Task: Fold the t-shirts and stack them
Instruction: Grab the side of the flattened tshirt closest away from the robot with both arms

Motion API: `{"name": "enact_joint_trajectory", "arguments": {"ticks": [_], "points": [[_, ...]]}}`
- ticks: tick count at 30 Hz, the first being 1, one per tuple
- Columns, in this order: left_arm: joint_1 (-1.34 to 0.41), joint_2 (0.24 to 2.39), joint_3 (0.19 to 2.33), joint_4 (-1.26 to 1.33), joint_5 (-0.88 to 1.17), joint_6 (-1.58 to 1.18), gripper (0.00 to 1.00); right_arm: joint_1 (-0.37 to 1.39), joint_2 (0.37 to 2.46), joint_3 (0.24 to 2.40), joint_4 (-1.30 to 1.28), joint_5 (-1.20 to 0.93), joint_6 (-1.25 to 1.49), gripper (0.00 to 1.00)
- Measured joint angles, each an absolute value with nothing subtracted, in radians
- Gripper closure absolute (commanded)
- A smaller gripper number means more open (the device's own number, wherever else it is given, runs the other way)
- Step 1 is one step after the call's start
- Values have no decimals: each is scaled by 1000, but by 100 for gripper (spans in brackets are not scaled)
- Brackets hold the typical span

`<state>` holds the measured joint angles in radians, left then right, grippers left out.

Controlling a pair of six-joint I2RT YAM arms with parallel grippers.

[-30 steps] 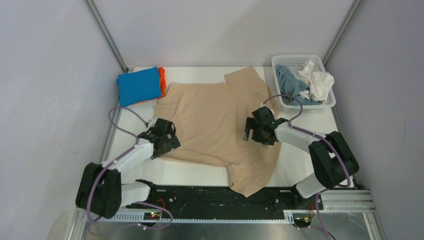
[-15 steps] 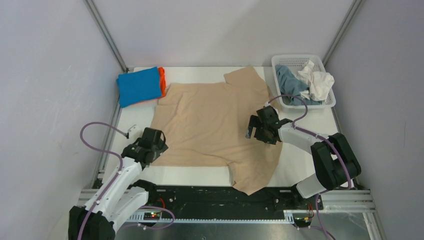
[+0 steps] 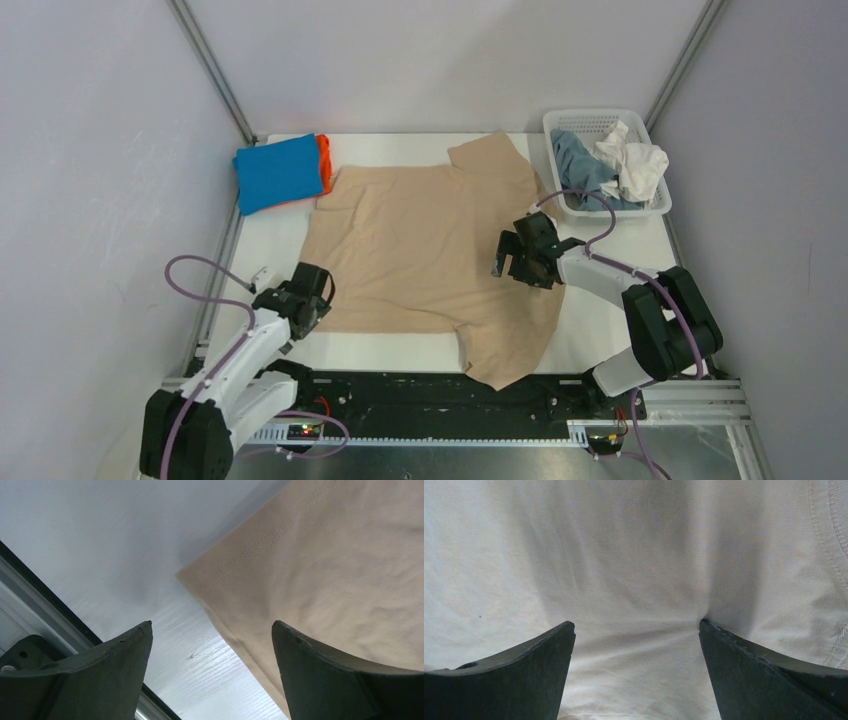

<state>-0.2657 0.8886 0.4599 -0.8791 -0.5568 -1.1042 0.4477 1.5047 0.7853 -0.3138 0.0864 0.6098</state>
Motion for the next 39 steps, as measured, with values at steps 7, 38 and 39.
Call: {"name": "enact_joint_trajectory", "arguments": {"ticks": [7,38,39], "points": [[-266,1023,460,-824,-532,-1122,43,448,1499,780,-308,88,610,1],[-265,849,399,-663,-490,-1123,100,708,1174,739,-556,262,613,7],[-265,823,397,-663,-490,-1120,100,759,1148,739,-604,276,630,9]]}}
